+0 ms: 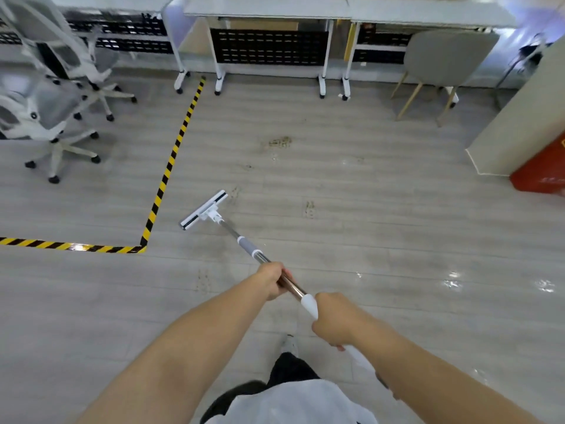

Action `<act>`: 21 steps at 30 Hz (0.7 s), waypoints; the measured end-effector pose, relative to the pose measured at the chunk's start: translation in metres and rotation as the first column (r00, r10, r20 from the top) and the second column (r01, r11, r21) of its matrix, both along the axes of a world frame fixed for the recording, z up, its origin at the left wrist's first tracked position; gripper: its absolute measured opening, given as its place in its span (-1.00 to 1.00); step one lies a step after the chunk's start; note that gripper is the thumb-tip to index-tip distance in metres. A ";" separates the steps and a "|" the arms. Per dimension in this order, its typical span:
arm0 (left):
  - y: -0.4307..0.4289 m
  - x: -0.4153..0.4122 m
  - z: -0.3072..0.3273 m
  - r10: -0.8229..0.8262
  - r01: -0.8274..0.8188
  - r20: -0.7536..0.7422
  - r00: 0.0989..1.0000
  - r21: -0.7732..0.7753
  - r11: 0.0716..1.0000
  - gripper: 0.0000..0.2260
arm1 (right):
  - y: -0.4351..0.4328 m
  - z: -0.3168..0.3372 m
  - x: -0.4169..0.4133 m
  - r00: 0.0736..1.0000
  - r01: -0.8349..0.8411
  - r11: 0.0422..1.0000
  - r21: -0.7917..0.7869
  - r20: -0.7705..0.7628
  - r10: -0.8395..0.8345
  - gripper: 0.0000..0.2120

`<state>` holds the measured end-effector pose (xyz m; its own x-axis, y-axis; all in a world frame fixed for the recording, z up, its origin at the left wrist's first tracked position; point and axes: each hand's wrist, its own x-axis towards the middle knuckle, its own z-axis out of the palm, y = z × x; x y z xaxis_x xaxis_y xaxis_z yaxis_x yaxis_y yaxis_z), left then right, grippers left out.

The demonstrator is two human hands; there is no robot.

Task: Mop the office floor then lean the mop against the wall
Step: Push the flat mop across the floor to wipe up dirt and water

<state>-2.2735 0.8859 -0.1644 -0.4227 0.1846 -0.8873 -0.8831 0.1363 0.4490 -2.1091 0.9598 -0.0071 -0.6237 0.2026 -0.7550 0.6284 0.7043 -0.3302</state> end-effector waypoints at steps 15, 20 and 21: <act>0.060 -0.350 0.000 -0.039 0.039 0.001 0.999 -0.008 0.999 -0.85 | 0.066 0.000 -0.355 1.000 -0.004 1.000 -0.010 0.020 0.005 -0.74; 0.062 -0.473 0.000 -0.124 0.124 0.004 0.992 -0.014 0.992 -0.82 | 0.061 0.005 -0.477 0.998 0.036 0.999 -0.001 0.053 -0.036 -0.73; 0.065 -0.498 0.001 -0.136 0.136 -0.005 0.991 -0.007 0.991 -0.82 | 0.061 0.006 -0.501 0.998 0.036 0.999 0.001 0.053 -0.036 -0.74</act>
<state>-2.7713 0.9512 -0.1635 -0.3990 0.2347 -0.8864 -0.8536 0.2580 0.4525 -2.6102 1.0211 -0.0011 -0.5750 0.2246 -0.7867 0.6701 0.6810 -0.2953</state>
